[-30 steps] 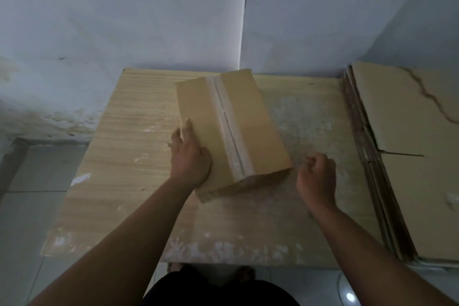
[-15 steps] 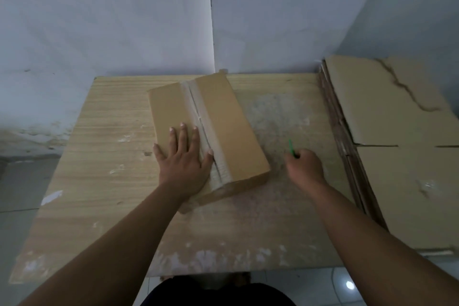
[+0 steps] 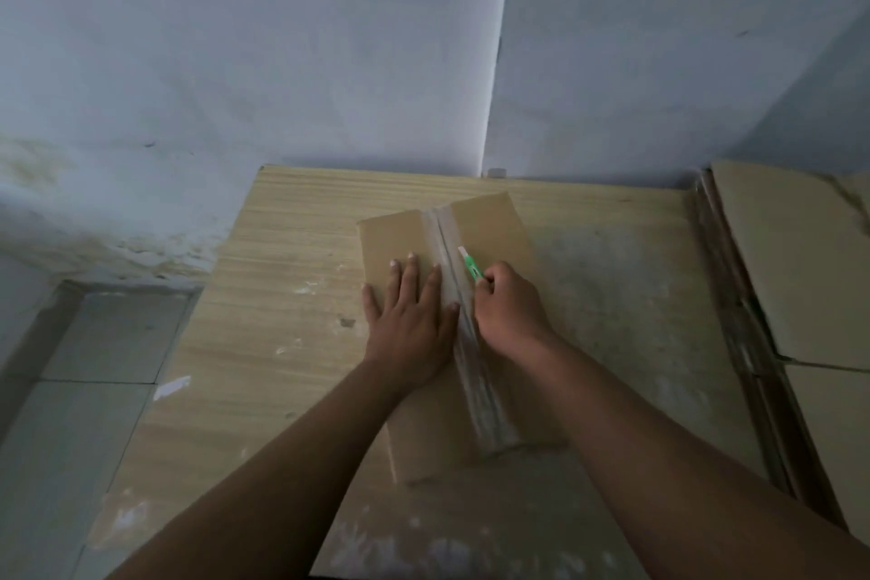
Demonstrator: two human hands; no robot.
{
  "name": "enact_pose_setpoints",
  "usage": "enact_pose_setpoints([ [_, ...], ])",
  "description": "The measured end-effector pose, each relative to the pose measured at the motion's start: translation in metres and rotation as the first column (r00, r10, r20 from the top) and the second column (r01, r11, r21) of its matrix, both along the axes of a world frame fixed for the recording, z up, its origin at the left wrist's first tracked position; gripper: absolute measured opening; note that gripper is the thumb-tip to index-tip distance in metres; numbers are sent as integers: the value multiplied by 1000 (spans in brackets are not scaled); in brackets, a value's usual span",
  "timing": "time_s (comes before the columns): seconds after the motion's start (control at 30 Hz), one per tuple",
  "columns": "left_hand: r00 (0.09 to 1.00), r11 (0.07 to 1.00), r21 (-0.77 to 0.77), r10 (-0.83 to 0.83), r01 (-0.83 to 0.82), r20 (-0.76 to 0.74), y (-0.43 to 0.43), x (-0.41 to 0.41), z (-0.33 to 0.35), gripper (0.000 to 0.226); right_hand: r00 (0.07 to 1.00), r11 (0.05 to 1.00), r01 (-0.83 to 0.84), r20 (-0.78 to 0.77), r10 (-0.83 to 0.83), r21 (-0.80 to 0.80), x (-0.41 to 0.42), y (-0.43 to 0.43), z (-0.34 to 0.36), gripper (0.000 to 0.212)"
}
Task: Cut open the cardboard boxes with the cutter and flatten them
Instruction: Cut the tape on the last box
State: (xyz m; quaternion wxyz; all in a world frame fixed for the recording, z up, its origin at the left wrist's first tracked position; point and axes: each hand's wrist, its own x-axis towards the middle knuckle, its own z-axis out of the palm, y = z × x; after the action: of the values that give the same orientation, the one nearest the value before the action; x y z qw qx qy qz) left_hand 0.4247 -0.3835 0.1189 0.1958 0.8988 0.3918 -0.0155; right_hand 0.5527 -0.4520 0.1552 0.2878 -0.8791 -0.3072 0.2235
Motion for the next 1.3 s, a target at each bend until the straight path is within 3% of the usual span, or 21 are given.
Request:
enact_pose_setpoints([
  [0.13, 997, 1000, -23, -19, 21, 72, 71, 25, 6, 60, 999, 999, -1, 50, 3, -41, 3, 37, 1, 27],
  [0.27, 986, 993, -102, 68, -53, 151, 126, 49, 8, 43, 996, 996, 14, 84, -7, -87, 11, 70, 5, 35],
  [0.4, 929, 972, -125, 228, -199, 291, 141, 57, 0, 25, 995, 990, 3, 98, 11, -139, 18, 93, 7, 36],
  [0.57, 877, 949, -174, 311, -263, 366, 142, 60, -6, 22, 990, 979, -21, 135, 50, -204, 22, 108, 12, 35],
  [1.03, 882, 940, -175, 337, -293, 329, 146, 63, -10, 27, 971, 939, -106, 170, 168, -327, 17, 118, 21, 24],
  [1.3, 884, 937, -174, 345, -304, 316, 143, 63, -7, 28, 978, 918, -72, 152, 141, -390, -13, 63, 15, 21],
])
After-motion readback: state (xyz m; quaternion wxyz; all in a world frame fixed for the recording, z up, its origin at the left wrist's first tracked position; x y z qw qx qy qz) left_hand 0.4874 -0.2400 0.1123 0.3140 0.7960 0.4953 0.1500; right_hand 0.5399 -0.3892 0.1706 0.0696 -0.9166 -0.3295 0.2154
